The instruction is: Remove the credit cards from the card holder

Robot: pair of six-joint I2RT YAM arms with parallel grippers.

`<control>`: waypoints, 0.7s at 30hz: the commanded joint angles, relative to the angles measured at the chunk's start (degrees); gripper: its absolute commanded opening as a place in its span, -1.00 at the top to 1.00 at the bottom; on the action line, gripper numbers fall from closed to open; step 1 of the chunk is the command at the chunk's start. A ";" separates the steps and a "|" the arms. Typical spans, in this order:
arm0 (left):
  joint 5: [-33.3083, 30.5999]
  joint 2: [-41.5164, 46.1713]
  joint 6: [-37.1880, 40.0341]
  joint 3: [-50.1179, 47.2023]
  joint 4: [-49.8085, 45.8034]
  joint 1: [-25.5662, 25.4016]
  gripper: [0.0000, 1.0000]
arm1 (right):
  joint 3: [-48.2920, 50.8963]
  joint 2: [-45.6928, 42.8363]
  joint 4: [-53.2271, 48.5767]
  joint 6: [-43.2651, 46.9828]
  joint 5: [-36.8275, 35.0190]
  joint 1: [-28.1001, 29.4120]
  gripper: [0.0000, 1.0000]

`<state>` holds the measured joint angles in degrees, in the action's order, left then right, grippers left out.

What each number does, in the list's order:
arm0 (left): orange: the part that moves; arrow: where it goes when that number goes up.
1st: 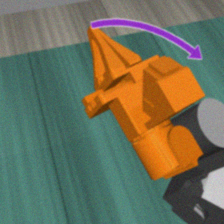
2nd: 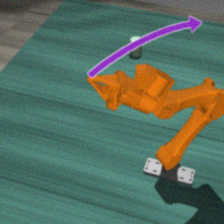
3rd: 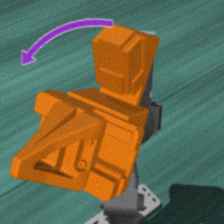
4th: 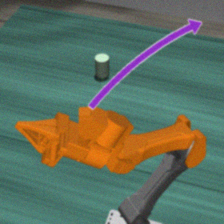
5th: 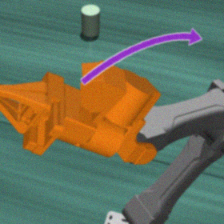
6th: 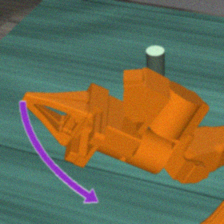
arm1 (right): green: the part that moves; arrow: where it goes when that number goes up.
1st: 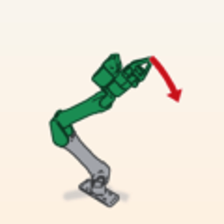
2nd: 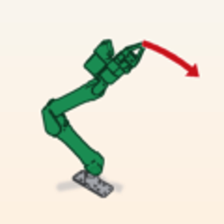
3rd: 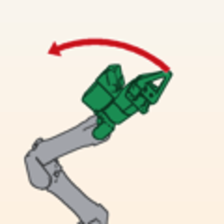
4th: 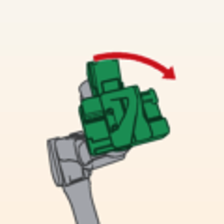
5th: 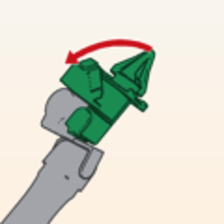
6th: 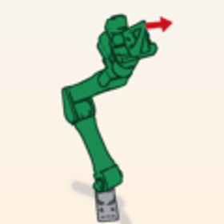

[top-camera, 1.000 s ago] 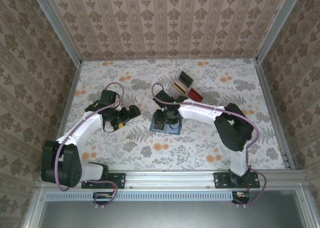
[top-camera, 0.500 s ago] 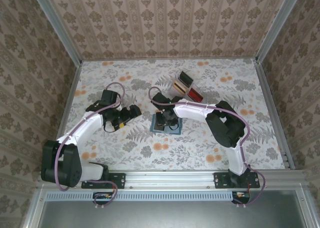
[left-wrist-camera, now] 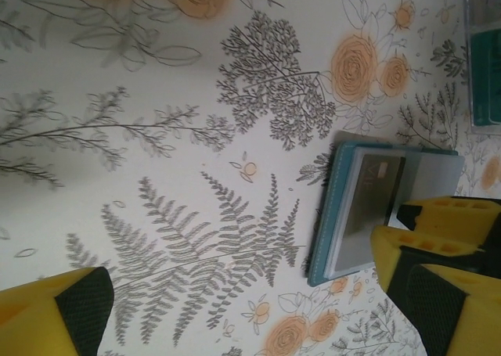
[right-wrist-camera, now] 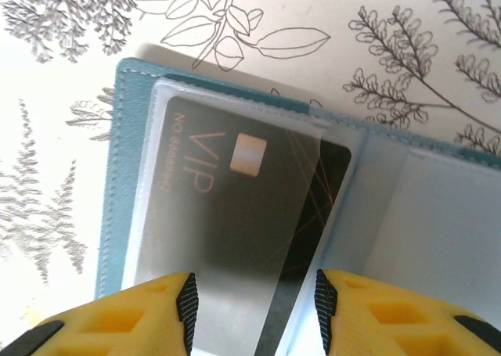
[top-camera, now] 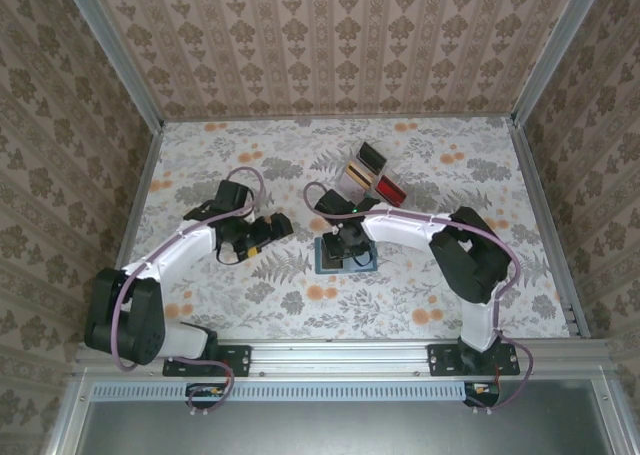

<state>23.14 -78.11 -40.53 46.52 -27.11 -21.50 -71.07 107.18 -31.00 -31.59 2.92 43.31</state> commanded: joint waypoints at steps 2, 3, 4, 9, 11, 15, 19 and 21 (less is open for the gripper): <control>-0.03 -2.47 -4.94 1.11 5.24 -4.24 -0.78 | 7.78 -9.71 10.78 -6.91 5.68 -3.33 0.03; -0.06 -3.24 -5.92 1.27 6.10 -6.05 -0.73 | 9.62 -10.93 12.48 -7.59 6.37 -4.10 0.02; -0.26 -4.42 -6.73 1.70 6.88 -7.46 -0.65 | 11.24 -11.97 13.75 -8.10 7.37 -5.05 0.03; -0.28 -10.34 -8.33 4.93 8.69 -12.07 -0.15 | 15.66 -12.63 17.77 -8.46 15.60 -8.96 0.04; -0.22 -12.39 -8.65 6.20 9.09 -13.12 0.02 | 16.88 -12.39 19.41 -8.85 18.24 -9.92 0.05; 0.32 -15.42 -8.92 7.95 9.67 -14.22 0.30 | 17.40 -10.90 21.47 -9.84 21.26 -10.70 0.09; 1.18 -17.49 -9.04 9.15 10.26 -14.62 0.48 | 16.70 -8.64 22.06 -11.09 22.40 -10.79 0.16; 1.60 -18.56 -8.79 9.76 10.04 -14.85 0.51 | 16.22 -7.89 21.71 -11.38 22.17 -10.79 0.20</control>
<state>23.57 -95.35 -49.12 54.43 -17.28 -35.66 -54.04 97.71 -10.17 -41.32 22.87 32.75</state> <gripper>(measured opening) 0.252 0.405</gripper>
